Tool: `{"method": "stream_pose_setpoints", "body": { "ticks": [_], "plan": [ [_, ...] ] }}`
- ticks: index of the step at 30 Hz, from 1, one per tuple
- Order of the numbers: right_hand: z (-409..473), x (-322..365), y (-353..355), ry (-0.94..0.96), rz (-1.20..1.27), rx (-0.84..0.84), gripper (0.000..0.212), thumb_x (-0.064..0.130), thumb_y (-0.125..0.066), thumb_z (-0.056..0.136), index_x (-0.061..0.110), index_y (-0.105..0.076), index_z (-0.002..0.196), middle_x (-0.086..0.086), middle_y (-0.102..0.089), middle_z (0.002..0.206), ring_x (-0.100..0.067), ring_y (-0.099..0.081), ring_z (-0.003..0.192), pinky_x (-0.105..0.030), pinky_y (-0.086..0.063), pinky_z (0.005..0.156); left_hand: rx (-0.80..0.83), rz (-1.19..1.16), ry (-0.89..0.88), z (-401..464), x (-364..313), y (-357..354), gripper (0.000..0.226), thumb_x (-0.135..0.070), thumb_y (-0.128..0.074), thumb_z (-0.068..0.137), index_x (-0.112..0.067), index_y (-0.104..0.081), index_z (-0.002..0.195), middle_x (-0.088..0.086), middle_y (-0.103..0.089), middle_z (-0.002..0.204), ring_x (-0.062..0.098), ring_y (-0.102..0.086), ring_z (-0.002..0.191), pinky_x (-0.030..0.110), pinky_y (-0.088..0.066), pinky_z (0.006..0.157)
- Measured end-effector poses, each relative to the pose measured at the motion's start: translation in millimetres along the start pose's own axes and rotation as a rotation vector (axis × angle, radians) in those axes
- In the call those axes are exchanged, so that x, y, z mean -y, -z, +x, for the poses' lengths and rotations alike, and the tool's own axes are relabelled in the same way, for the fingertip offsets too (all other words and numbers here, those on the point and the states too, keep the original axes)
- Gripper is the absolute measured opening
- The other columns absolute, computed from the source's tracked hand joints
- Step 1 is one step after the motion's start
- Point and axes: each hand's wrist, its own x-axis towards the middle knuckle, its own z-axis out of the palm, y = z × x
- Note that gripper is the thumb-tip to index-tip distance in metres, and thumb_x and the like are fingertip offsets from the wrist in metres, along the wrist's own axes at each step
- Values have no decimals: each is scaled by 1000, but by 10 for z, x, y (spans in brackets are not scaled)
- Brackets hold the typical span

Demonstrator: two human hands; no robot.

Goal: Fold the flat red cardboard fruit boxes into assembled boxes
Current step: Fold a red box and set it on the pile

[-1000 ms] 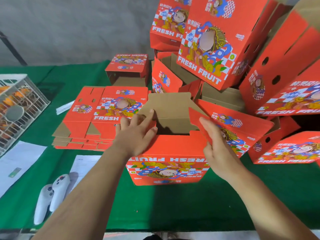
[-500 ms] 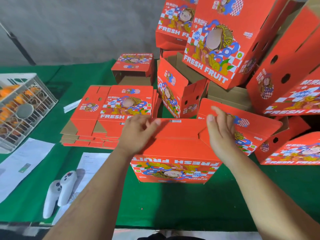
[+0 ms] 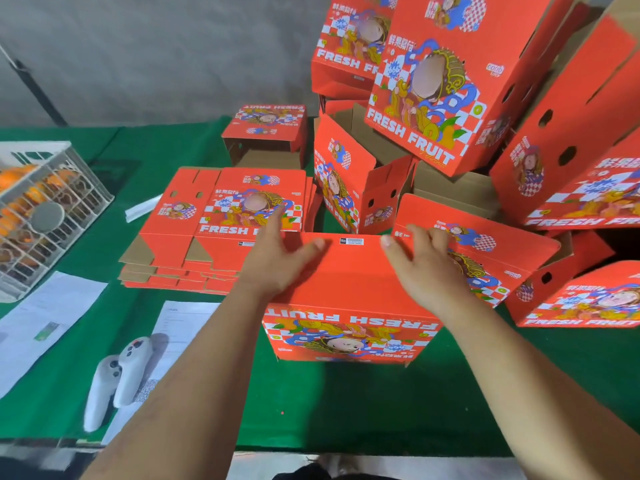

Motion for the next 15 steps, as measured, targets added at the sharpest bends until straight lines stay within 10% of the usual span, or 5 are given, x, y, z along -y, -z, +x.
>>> {"method": "stream_pose_setpoints", "body": {
  "ticks": [4,8,15],
  "plan": [
    [-49,-76,20,-154,465,-22,53,65,-48,100,29,-50,140,1,-54,131,-25,-49,130,-36,-35,98,84,-572,517,-147,18,126,71,-73,-40,99,-16,-70,127,12,-65,138,17,-71,111,34,-58,95],
    [-251,-7,178,-109,432,-39,52,75,-41,90,27,-54,108,8,-58,99,-22,-56,97,-36,-38,79,-13,-384,383,-329,4,214,66,-66,-53,98,-25,-51,149,5,-56,150,29,-60,130,50,-45,113],
    [-566,294,721,229,369,-349,39,67,-43,93,31,-56,102,30,-62,88,19,-53,81,-3,-34,66,-239,-556,233,-602,-188,406,37,-60,-61,73,-26,-63,85,-14,-61,65,10,-57,63,31,-43,63]
  ]
}}
